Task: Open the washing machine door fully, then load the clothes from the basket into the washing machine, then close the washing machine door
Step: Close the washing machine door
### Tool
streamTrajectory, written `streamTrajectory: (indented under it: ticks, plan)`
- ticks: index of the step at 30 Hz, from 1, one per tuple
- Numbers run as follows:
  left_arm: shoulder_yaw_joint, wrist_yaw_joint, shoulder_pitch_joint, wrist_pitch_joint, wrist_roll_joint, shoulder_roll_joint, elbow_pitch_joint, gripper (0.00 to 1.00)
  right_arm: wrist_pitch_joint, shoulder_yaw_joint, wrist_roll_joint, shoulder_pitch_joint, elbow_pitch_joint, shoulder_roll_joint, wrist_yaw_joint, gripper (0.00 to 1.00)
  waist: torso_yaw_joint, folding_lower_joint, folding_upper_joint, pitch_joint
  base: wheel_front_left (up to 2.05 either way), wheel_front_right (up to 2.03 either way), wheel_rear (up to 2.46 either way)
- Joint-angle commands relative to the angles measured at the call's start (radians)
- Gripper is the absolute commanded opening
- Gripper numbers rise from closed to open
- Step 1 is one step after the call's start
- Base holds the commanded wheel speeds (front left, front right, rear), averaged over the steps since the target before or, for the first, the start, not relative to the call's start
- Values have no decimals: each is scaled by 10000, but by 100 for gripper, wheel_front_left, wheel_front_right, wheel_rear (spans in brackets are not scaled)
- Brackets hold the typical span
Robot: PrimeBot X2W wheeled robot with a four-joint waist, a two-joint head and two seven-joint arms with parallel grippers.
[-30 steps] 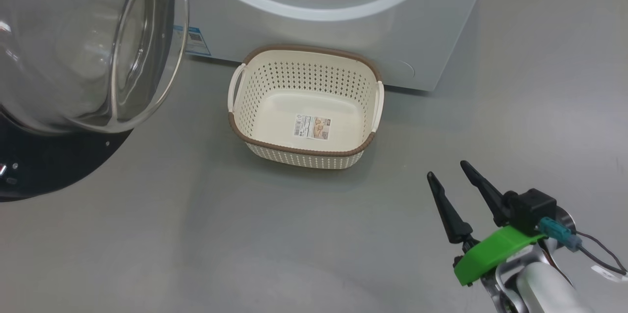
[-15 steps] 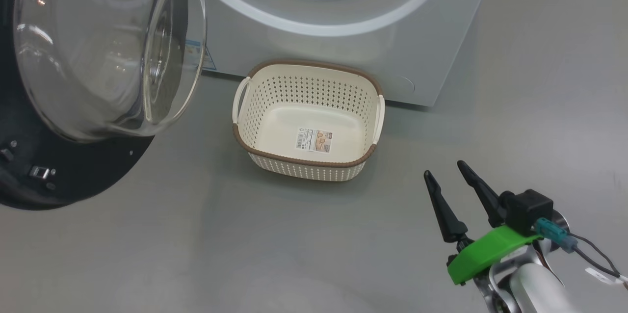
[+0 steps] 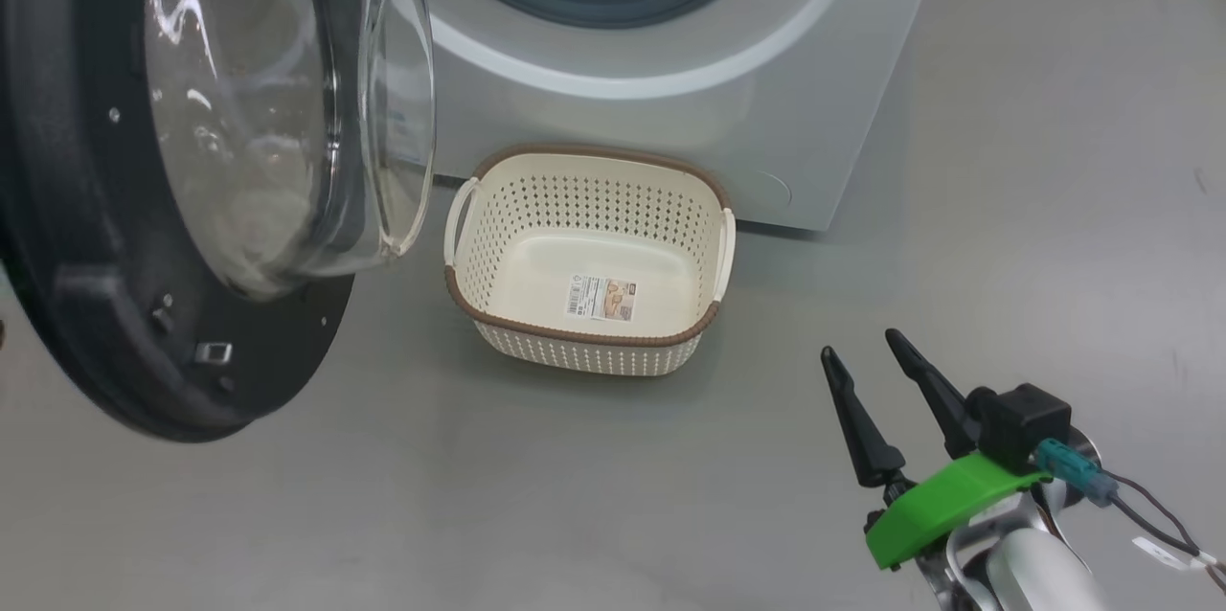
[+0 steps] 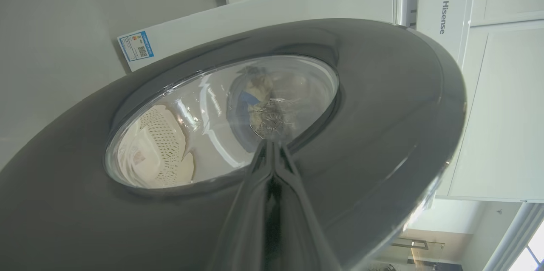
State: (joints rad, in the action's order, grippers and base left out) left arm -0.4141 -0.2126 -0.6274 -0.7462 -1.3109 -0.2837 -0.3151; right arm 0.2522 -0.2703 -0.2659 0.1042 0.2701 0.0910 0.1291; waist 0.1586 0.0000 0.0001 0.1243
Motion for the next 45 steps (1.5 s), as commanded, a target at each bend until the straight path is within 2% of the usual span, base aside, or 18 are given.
streamTrajectory:
  ticks: [1,8,16,25,37,45]
  plan:
    - [-54,-74,-181,-153,77,-269,595,0,96,-128,-74,42,-294,-49,16,100,-41,0,-1,-39,0,0,0]
    - [407,-287,-122,-147,77,451,1478,0,96,-83,-75,-4,-301,-117,16,100,-180,0,-1,-95,0,0,0]
    - [824,-189,-266,229,197,1152,1573,0,96,-81,-94,73,-318,-194,16,100,-480,0,-1,-151,0,0,0]
    - [969,301,-699,814,181,1654,1245,0,96,-25,-87,58,-340,-236,16,100,-1011,0,-1,-134,0,0,0]
    - [1164,935,-1222,1463,245,1930,299,0,96,-20,-88,127,-331,-270,16,100,-1461,0,-1,-114,0,0,0]
    - [1295,1582,-1834,2160,-36,2190,-680,0,96,-38,-94,141,-314,-290,16,100,-1606,0,-1,-120,0,0,0]
